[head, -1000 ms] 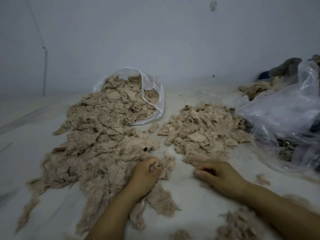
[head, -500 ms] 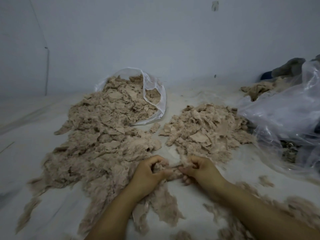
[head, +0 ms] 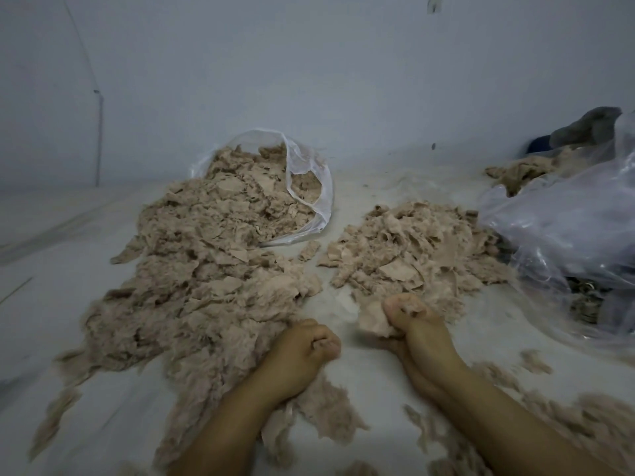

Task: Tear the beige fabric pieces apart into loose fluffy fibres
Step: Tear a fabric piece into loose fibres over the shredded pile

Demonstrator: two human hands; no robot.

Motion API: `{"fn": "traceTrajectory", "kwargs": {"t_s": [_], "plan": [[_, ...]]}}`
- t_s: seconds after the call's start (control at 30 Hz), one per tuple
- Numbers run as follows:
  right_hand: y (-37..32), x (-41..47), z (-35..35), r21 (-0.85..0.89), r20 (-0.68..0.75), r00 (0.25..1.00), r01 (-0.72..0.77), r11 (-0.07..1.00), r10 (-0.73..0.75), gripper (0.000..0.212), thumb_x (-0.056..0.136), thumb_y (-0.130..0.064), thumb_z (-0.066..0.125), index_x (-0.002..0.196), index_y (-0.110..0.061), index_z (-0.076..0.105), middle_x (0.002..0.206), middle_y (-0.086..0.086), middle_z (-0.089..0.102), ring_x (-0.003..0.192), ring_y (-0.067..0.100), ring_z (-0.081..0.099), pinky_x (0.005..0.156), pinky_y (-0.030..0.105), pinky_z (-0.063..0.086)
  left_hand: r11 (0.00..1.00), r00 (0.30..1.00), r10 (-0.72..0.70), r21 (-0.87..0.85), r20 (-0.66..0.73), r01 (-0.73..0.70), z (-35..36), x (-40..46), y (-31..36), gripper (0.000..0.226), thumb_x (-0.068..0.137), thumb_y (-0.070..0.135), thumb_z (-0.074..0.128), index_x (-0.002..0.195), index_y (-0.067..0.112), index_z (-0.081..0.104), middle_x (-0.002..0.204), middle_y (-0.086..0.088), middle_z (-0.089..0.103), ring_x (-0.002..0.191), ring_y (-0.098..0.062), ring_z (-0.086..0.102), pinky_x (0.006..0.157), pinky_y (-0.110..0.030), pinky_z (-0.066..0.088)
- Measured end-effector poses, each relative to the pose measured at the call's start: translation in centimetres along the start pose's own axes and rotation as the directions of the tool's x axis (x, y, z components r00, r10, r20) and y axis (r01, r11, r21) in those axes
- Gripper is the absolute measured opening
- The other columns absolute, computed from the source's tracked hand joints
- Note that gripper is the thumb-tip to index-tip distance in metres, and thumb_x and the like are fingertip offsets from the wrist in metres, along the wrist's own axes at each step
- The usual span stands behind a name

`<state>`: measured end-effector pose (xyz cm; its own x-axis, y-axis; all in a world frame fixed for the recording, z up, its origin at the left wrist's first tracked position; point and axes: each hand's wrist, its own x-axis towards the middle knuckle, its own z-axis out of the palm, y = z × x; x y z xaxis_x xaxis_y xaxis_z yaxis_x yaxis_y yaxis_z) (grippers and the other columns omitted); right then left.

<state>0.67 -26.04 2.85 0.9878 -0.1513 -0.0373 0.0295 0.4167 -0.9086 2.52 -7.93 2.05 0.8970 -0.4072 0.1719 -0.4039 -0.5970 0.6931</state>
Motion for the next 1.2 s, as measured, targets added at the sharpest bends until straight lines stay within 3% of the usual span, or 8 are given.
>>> {"fn": "traceTrajectory", "kwargs": {"t_s": [0.1,0.23,0.33,0.5,0.77,0.87,0.97,1.2], "plan": [[-0.3,0.2,-1.1,0.004,-0.011,0.999,-0.031,1.0,0.031,0.006,0.09,-0.003,0.056,0.094,0.0,0.06,0.081,0.013,0.07,0.072,0.023,0.068,0.064,0.037,0.059,0.989,0.995,-0.051,-0.144,-0.09,0.038,-0.2,-0.2,0.1,0.008,0.09,0.02,0.061,0.091,0.016,0.068,0.098,-0.004,0.064,0.095,-0.016,0.06,0.086,-0.028,0.047],[0.3,-0.7,-0.3,-0.133,0.137,0.99,0.037,0.99,-0.019,0.012,0.072,-0.013,0.072,0.083,-0.007,0.07,0.079,0.017,0.07,0.071,0.026,0.067,0.063,0.034,0.056,0.909,0.989,-0.112,-0.412,-0.096,0.063,0.7,-0.3,1.7,0.046,0.071,0.041,0.075,0.113,0.029,0.061,0.103,0.018,0.064,0.093,0.007,0.061,0.076,-0.008,0.046],[0.7,-0.8,0.5,-0.176,0.095,0.995,0.058,0.983,-0.042,0.003,0.075,-0.014,0.075,0.072,-0.014,0.072,0.064,0.01,0.067,0.054,0.018,0.061,0.049,0.027,0.05,0.881,0.987,-0.085,-0.473,-0.139,0.009,1.4,-0.2,2.4,0.007,0.082,0.012,0.071,0.081,0.019,0.07,0.075,0.005,0.066,0.069,-0.005,0.06,0.064,-0.017,0.047],[0.2,0.1,-0.7,-0.267,-0.079,0.985,0.129,0.955,-0.155,0.015,0.084,-0.015,0.069,0.069,-0.015,0.071,0.047,0.004,0.052,0.038,0.01,0.04,0.037,0.02,0.034,0.838,0.983,-0.137,-0.544,-0.126,0.047,0.8,0.0,1.9,0.025,0.088,0.005,0.06,0.065,0.014,0.062,0.062,0.001,0.054,0.059,-0.007,0.049,0.058,-0.017,0.04],[-2.3,-0.1,-2.1,-0.397,0.131,0.973,0.226,0.89,-0.189,0.016,0.082,-0.008,0.07,0.067,-0.015,0.071,0.054,0.003,0.064,0.043,0.008,0.048,0.044,0.017,0.041,0.497,0.858,-0.467,-0.866,-0.213,0.056,-0.2,0.7,0.7,0.019,0.096,0.01,0.048,0.084,0.005,0.061,0.064,-0.015,0.062,0.042,-0.022,0.052,0.042,-0.023,0.046],[-3.0,-1.0,-2.7,-0.544,0.385,0.922,0.19,0.817,0.042,0.032,0.078,-0.039,0.068,0.062,-0.012,0.073,0.055,0.002,0.064,0.048,0.01,0.053,0.052,0.019,0.043,0.576,0.872,-0.425,-0.815,-0.241,0.055,-0.6,0.5,0.1,0.016,0.093,0.014,0.054,0.093,0.002,0.064,0.071,-0.021,0.064,0.045,-0.024,0.054,0.039,-0.022,0.043],[-2.5,-1.3,-2.0,-0.61,0.36,0.932,0.199,0.767,0.044,0.052,0.069,-0.064,0.056,0.064,-0.016,0.073,0.06,-0.004,0.067,0.051,0.004,0.056,0.053,0.013,0.043,0.658,0.948,-0.263,-0.752,-0.178,0.041,0.1,0.0,1.0,0.02,0.078,0.026,0.067,0.084,0.008,0.071,0.071,-0.015,0.065,0.054,-0.023,0.055,0.042,-0.024,0.047],[-0.9,-0.7,-0.5,-0.371,0.225,0.974,0.091,0.924,-0.005,0.009,0.082,-0.014,0.069,0.076,-0.01,0.065,0.048,0.004,0.056,0.038,0.011,0.045,0.039,0.018,0.038,0.719,0.988,-0.13,-0.694,-0.083,0.037,0.6,-0.1,1.8,0.018,0.066,0.021,0.075,0.078,0.013,0.064,0.066,0.003,0.061,0.058,-0.007,0.055,0.053,-0.018,0.046]]}}
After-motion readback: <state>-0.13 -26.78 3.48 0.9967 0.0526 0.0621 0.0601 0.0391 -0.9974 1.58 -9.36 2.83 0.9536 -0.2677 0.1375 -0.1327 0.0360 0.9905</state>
